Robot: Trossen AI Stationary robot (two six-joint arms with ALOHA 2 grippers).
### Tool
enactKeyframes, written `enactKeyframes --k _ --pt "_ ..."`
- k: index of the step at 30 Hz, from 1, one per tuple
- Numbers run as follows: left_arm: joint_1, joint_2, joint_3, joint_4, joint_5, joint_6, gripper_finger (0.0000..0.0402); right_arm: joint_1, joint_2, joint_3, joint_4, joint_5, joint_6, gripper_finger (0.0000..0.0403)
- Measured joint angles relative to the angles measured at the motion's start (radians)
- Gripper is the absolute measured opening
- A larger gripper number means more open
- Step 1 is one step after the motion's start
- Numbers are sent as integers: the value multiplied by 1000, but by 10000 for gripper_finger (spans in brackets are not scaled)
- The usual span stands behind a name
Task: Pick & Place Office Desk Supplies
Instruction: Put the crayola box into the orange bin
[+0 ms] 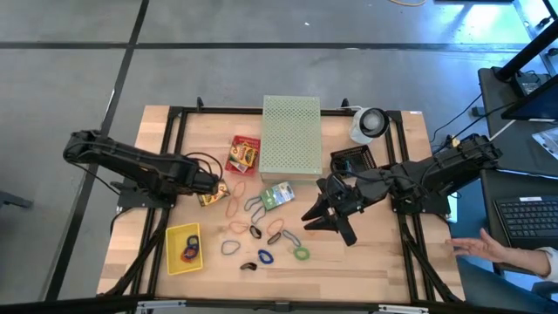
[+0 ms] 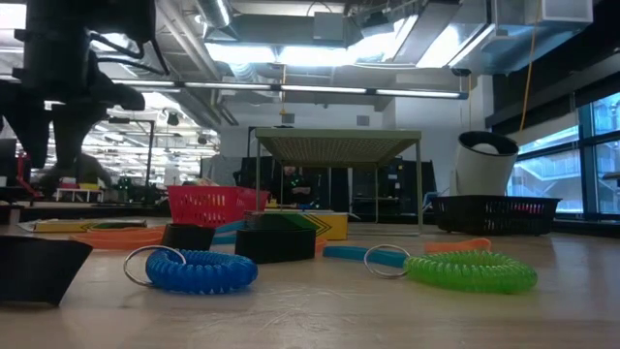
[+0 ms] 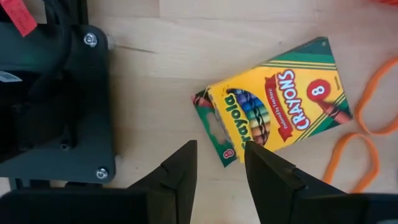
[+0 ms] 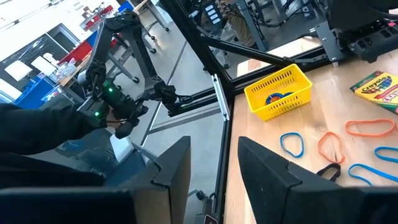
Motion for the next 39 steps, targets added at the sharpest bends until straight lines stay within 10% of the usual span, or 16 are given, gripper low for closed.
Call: enactKeyframes --k 39 --pt "-130 -5 -291 389 -3 -320 112 0 0 0 -6 -79 44 135"
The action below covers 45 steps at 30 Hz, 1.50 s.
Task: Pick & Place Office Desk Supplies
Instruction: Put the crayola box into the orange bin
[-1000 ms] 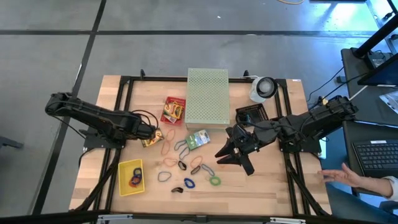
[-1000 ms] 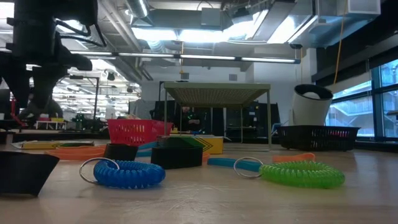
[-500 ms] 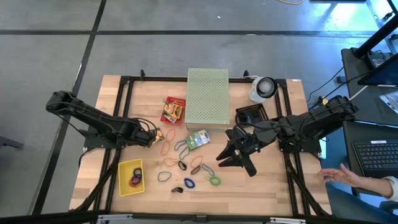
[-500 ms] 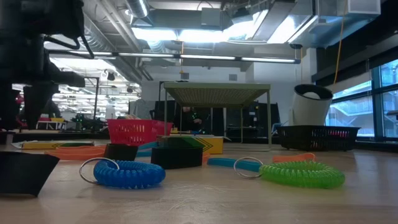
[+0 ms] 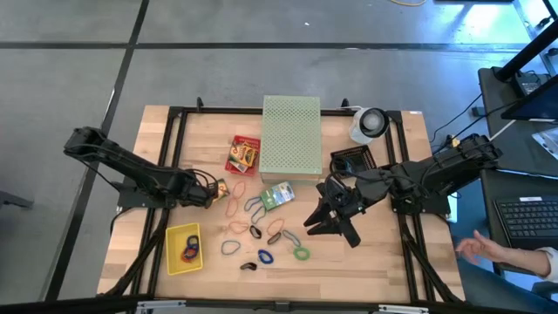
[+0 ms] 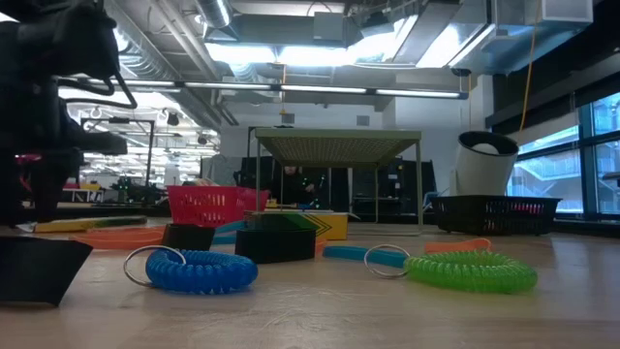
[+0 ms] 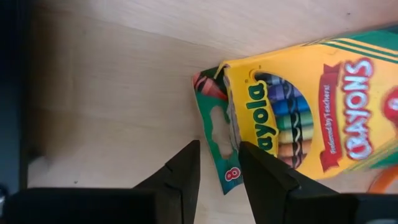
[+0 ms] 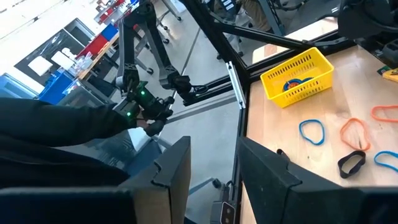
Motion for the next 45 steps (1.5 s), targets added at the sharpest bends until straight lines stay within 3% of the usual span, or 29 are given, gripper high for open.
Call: enactKeyframes --k 12,22,30,36,45 --pt "0 2 -10 10 -89 18 80 0 0 0 1 -3 44 135" --pt "0 0 -72 132 -128 19 8 0 0 0 2 -13 80 135" --pt "0 -15 -73 160 -127 68 2 5 0 0 25 -29 79 135" --pt "-14 -55 -19 164 -198 130 1 5 0 0 25 -29 79 135" --pt "-14 -64 126 112 -214 302 1 5 0 0 34 -28 76 135"
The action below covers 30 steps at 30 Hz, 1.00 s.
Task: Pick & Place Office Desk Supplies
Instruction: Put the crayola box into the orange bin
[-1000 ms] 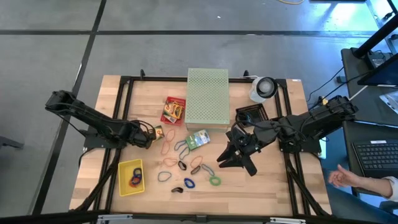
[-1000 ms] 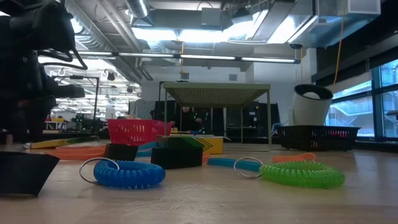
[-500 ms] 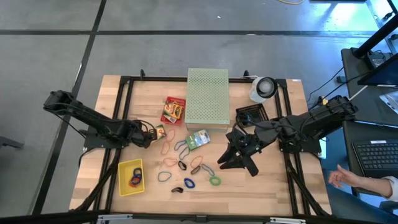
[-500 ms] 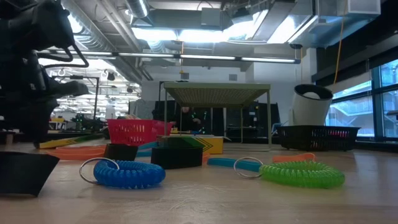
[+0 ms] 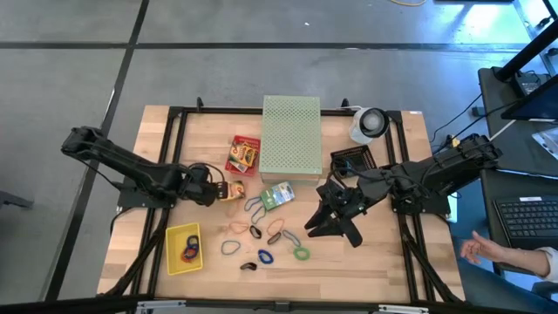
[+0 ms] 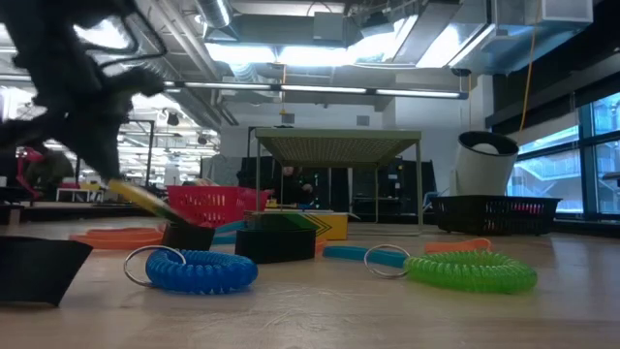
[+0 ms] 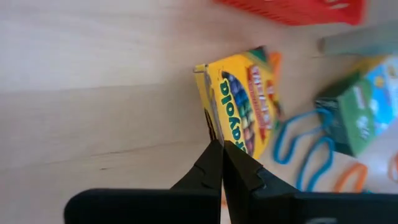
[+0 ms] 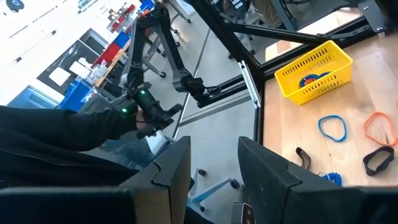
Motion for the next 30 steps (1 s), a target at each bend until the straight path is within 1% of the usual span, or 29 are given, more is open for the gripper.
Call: enactKeyframes --k 5,10,19,23,27,30 --pt "0 0 108 -107 -32 63 1 0 0 0 -1 3 0 135" --pt "1 -1 218 -194 -95 125 1 0 0 0 -1 3 -4 135" --pt "5 -1 344 -221 -164 217 1 0 0 0 -1 3 -23 135" --pt "9 -1 388 -222 -228 262 1 0 0 0 -1 3 -24 135" --pt "52 -1 434 -268 -253 310 1 0 0 0 -1 3 -24 135" --pt "108 -1 443 -271 -258 363 1 0 0 0 -1 3 -24 135"
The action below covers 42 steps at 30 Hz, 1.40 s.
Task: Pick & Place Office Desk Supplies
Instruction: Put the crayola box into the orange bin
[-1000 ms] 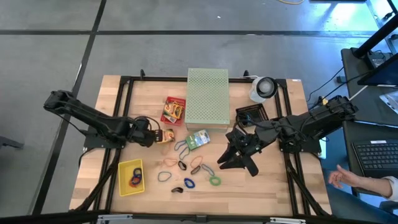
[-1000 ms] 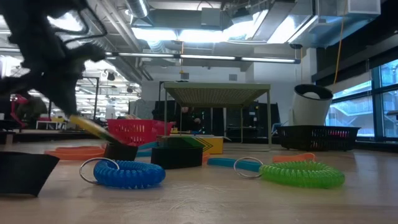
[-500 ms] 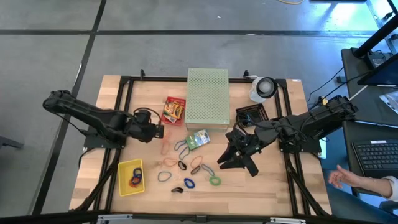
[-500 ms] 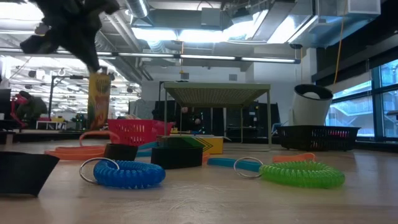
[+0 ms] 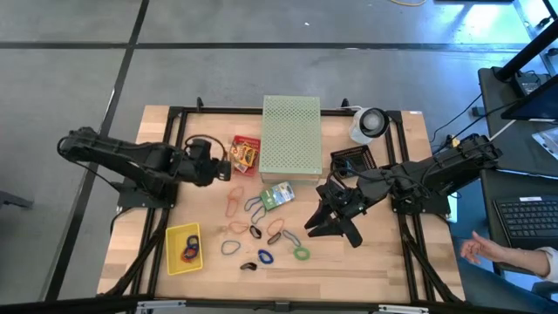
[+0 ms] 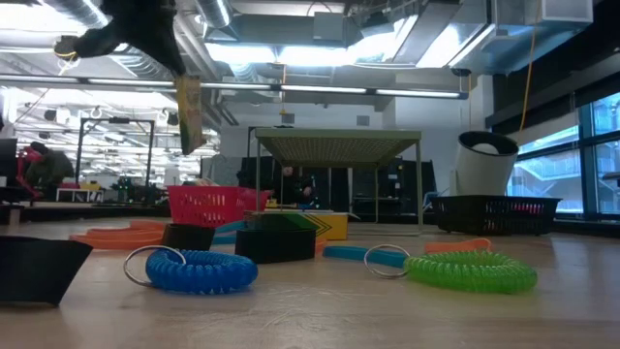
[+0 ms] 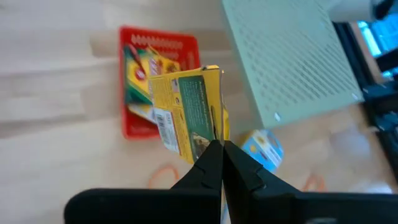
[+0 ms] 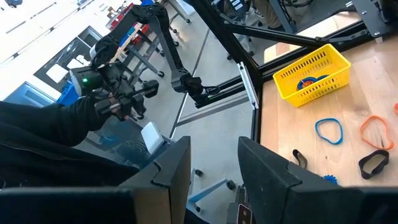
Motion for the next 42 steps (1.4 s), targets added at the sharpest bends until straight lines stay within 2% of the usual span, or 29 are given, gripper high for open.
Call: enactKeyframes --k 4,13,19,33,42 --pt "106 0 0 3 29 93 1 0 0 0 0 0 0 135" --pt "356 1 -4 111 190 360 1 0 0 0 0 16 5 135" --pt "469 38 -42 217 315 457 1 0 0 0 0 28 12 135" --pt "511 200 -51 240 444 550 1 -3 0 0 0 53 29 135" --pt "502 286 -51 222 454 562 1 -3 0 0 1 53 38 135"
